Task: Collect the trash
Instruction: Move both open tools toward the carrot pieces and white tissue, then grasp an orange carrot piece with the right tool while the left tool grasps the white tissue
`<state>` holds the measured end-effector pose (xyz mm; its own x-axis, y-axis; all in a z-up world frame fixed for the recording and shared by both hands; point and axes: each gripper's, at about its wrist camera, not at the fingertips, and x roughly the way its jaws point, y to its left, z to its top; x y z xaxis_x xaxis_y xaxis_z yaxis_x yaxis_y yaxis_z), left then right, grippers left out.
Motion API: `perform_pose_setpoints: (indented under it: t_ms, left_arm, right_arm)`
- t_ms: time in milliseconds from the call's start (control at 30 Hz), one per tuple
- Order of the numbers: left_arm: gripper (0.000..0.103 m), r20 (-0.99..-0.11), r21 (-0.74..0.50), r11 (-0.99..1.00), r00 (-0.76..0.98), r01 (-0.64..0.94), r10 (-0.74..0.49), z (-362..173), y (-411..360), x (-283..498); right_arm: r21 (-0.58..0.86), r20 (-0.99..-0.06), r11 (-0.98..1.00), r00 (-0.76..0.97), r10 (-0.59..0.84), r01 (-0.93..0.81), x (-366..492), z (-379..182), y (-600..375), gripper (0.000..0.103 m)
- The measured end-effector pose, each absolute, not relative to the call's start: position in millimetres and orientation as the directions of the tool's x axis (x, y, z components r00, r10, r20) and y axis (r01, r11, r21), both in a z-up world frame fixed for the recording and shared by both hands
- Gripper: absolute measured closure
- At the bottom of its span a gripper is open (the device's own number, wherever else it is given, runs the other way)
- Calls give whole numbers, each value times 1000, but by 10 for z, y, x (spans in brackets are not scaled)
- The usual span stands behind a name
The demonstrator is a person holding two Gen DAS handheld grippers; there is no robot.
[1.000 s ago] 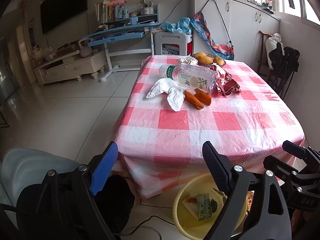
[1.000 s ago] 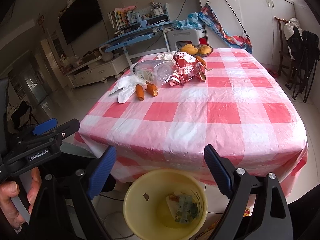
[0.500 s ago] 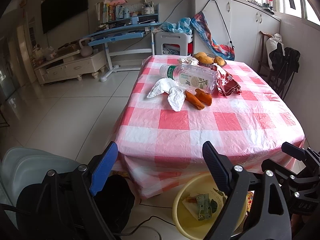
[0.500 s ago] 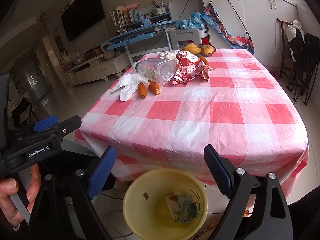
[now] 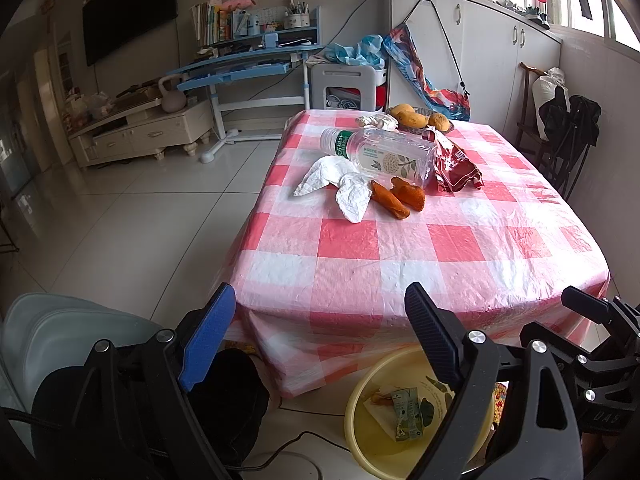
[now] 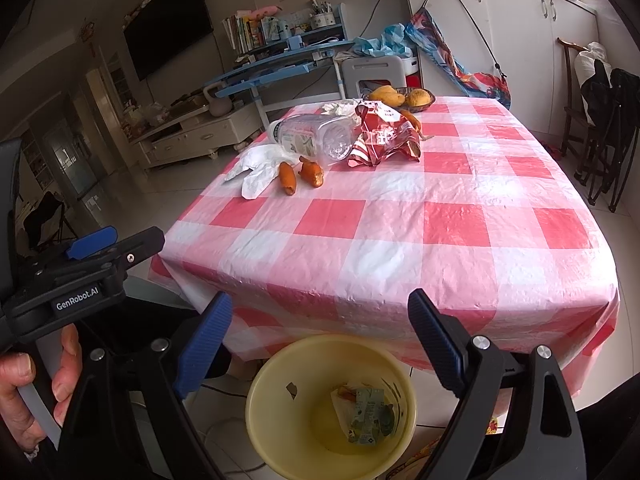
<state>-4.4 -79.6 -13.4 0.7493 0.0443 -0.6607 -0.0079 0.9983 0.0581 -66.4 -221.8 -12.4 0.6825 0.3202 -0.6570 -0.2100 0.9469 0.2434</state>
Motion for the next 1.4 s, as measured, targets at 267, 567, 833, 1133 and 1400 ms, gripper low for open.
perform_pose_setpoints:
  t_ms: [267,567,833,1133,1400]
  left_arm:
    - [20,-661,57,998,749,-9,44,-135,-798,-44]
    - [20,-655,3,999,755,-39,32,-83,-664,-44]
    - [20,-613,-189,968,790,-168,17,141,-168,-34]
    - [20,-652,-175,971,758,-164,10,130,-160,363]
    - [20,-697,-151,976,717,-156,7,90,-148,916]
  right_arm:
    - [240,-660,946,678,322,-216,-669,-133,-2197,17]
    - [245,-656,943,678,332,-225,-665,-120,-2174,17]
    - [245,-627,920,674,391,-305,-501,29,-1995,17]
    - [275,-636,887,621,457,-372,42,-38,-1760,25]
    - [255,-690,875,557,463,-411,661,-184,-1470,36]
